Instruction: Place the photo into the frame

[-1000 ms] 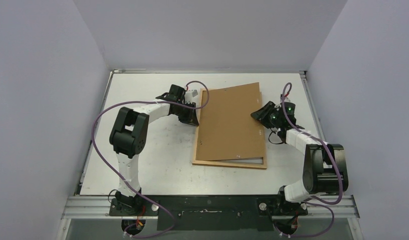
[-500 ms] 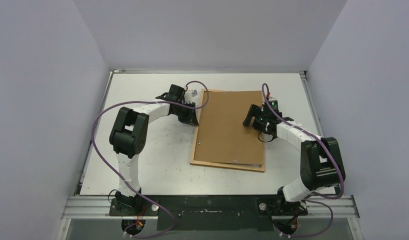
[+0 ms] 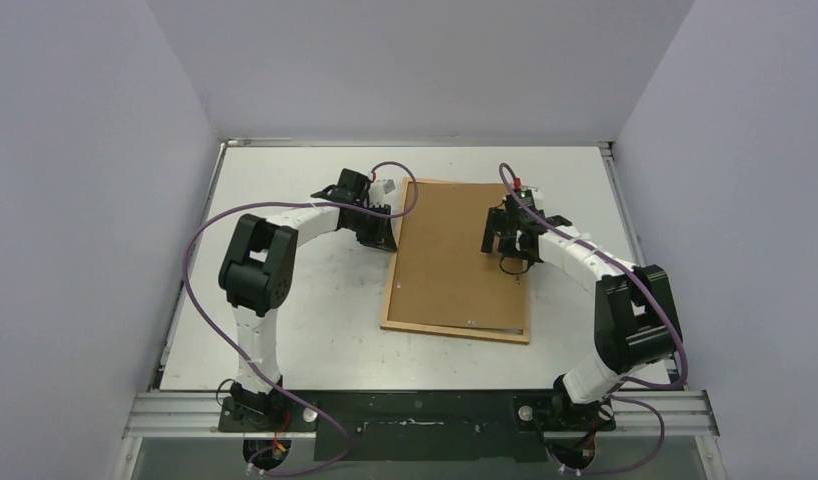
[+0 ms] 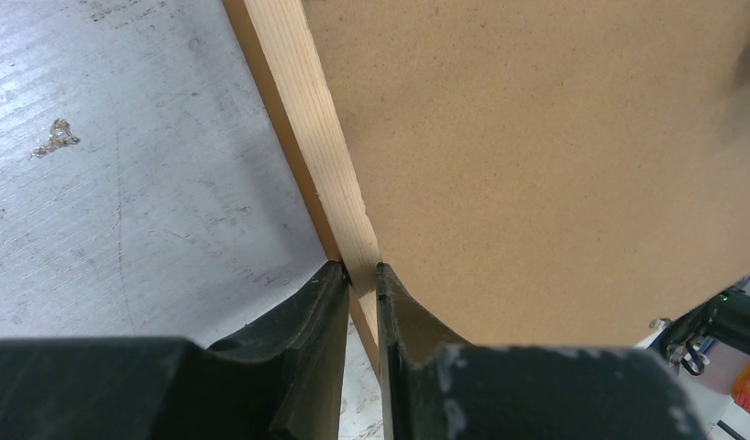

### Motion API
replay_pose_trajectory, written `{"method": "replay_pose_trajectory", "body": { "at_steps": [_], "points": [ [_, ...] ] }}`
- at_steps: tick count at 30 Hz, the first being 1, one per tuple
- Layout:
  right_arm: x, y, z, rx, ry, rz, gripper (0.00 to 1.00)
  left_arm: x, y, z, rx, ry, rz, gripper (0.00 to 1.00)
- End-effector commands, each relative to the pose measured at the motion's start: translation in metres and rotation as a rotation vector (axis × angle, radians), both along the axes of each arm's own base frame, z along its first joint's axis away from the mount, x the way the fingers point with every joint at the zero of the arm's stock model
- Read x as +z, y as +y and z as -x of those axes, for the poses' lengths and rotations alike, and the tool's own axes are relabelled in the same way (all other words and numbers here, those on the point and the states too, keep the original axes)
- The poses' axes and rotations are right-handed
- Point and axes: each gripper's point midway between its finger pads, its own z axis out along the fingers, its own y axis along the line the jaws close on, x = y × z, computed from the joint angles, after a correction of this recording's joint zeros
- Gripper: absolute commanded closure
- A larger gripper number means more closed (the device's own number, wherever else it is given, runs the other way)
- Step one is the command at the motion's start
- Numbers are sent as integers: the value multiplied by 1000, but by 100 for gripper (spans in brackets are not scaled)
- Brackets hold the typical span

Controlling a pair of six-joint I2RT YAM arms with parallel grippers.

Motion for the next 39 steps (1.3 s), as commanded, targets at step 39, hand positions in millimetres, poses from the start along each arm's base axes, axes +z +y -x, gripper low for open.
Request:
{"method": "replay_pose_trajectory", "body": {
  "at_steps": [39],
  "points": [
    [70, 126, -92, 198, -248, -315, 18, 54, 5, -13, -2, -19, 134, 66]
  ]
}}
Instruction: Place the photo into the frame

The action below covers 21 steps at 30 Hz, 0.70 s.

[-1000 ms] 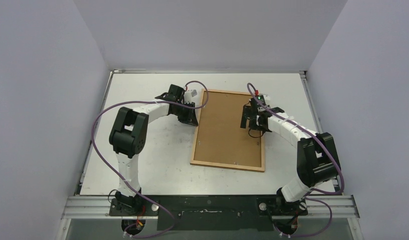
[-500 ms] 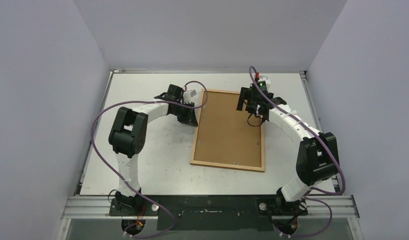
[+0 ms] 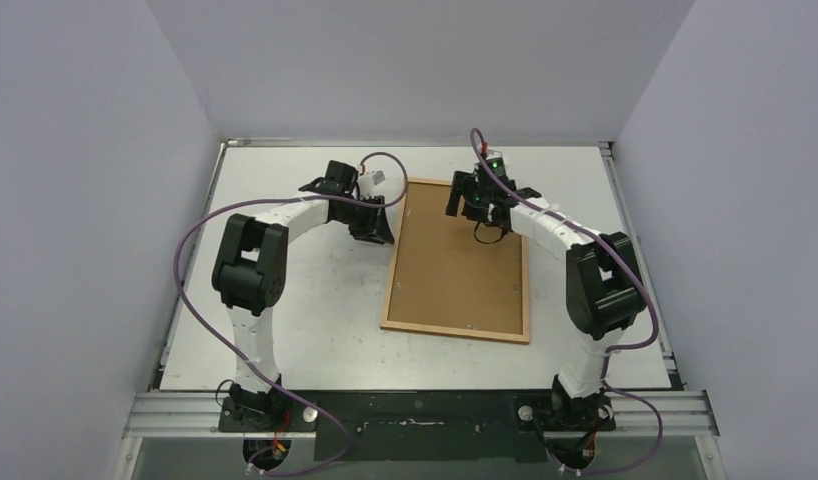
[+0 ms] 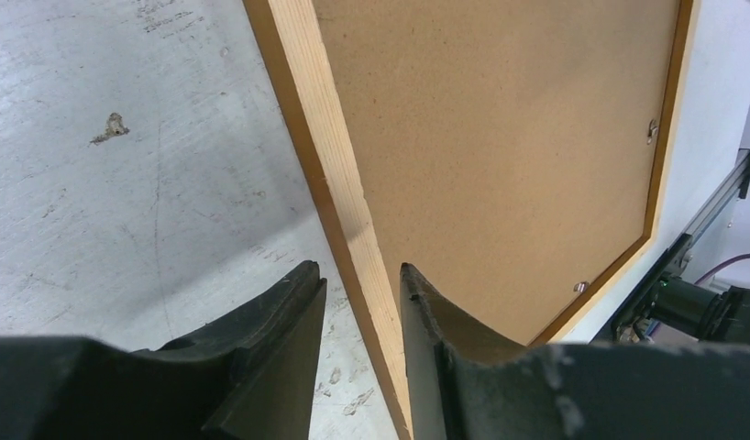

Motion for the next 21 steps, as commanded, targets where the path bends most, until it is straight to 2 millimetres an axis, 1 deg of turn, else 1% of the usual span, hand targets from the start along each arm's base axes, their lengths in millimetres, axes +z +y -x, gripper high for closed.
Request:
{"method": "replay_pose_trajectory", "body": {
  "at_steps": [1, 5, 7, 11, 12, 15, 17, 21],
  "points": [
    [36, 46, 8, 106, -86, -157, 18, 32, -7, -2, -26, -47, 67, 68],
    [36, 72, 48, 189, -59, -239, 18, 29, -1, 9, -27, -20, 68, 71],
    [29, 82, 72, 230, -31, -277, 18, 29, 3, 16, -26, -12, 69, 71],
    [28, 108, 111, 325, -28, -332, 18, 25, 8, 32, -31, 16, 65, 71],
    [31, 117, 117, 357, -54, -345, 18, 24, 9, 35, -32, 24, 62, 71],
    [29, 129, 128, 421, -82, -375, 17, 18, 10, 43, -38, 53, 63, 71],
    [27, 137, 131, 461, -89, -402, 17, 15, 10, 45, -38, 65, 60, 71],
    [12, 148, 142, 541, -64, -400, 17, 12, 8, 46, -37, 78, 68, 73]
  ]
}}
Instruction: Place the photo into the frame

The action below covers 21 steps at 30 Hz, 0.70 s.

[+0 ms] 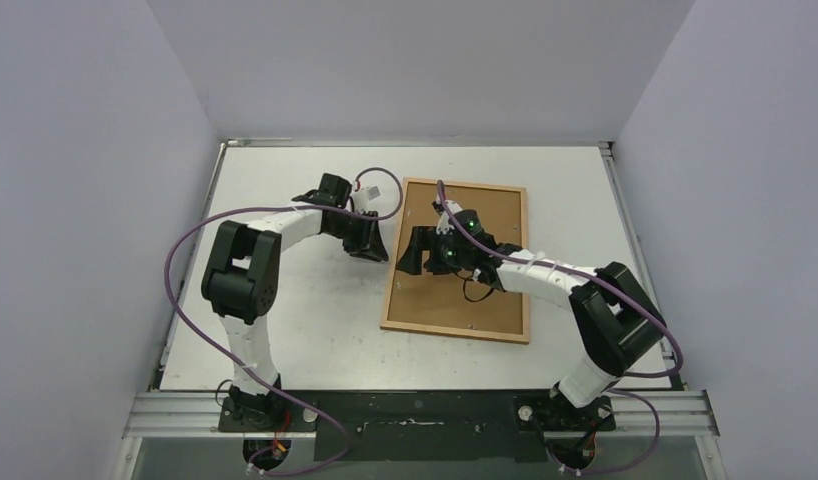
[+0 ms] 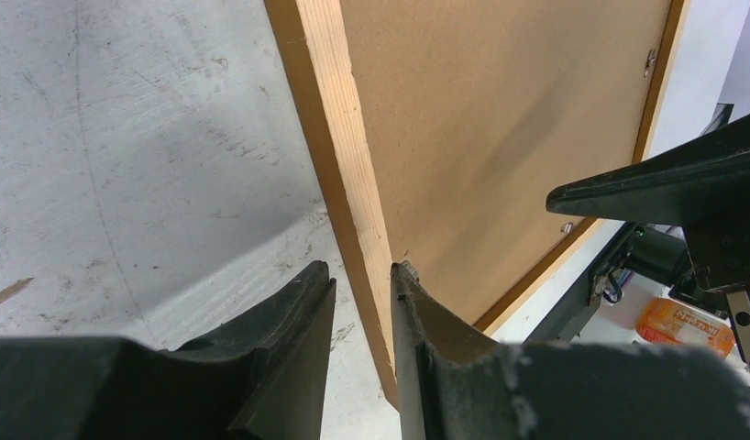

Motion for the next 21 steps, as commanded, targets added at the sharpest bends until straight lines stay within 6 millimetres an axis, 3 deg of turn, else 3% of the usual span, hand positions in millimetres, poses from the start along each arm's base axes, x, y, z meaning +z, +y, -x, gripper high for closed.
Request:
{"method": "replay_pose_trajectory", "body": {
  "at_steps": [1, 9, 21],
  "points": [
    [15, 24, -1, 102, -87, -89, 17, 16, -5, 1, -19, -27, 48, 73],
    [-7, 35, 15, 164, -55, -93, 16, 9, -10, 6, -33, -3, 50, 75],
    [-30, 44, 18, 193, -15, -99, 16, -1, -9, 6, -32, 10, 33, 79]
  ]
}}
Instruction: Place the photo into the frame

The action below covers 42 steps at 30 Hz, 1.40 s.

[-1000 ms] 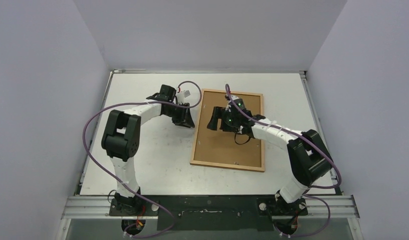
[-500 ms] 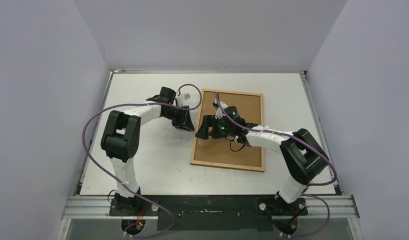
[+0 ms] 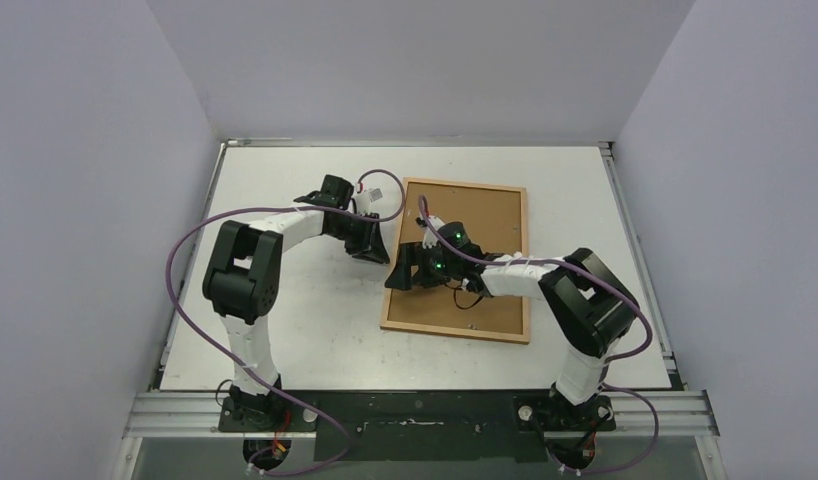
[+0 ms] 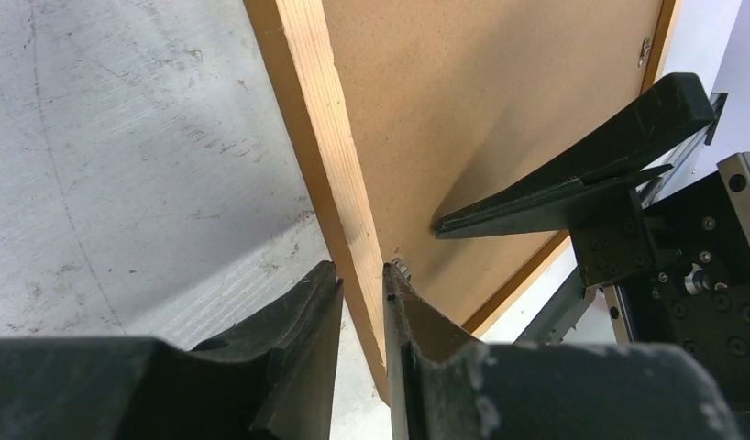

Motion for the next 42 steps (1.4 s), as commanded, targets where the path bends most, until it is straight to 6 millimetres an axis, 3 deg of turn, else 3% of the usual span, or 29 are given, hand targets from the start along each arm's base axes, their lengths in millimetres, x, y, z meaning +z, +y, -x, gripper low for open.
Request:
{"method": "replay_pose_trajectory", "body": {
  "at_steps": [1, 9, 34, 42],
  "points": [
    [8, 13, -4, 34, -53, -54, 16, -1, -5, 1, -15, -1, 19, 79],
    [2, 21, -5, 51, -39, -61, 16, -3, -5, 1, -15, 0, 13, 81],
    [-1, 36, 19, 111, 10, -73, 19, -3, -6, -2, -9, -6, 8, 83],
    [0, 25, 23, 100, -2, -32, 19, -2, -6, -4, -5, -7, 10, 83]
  ]
}}
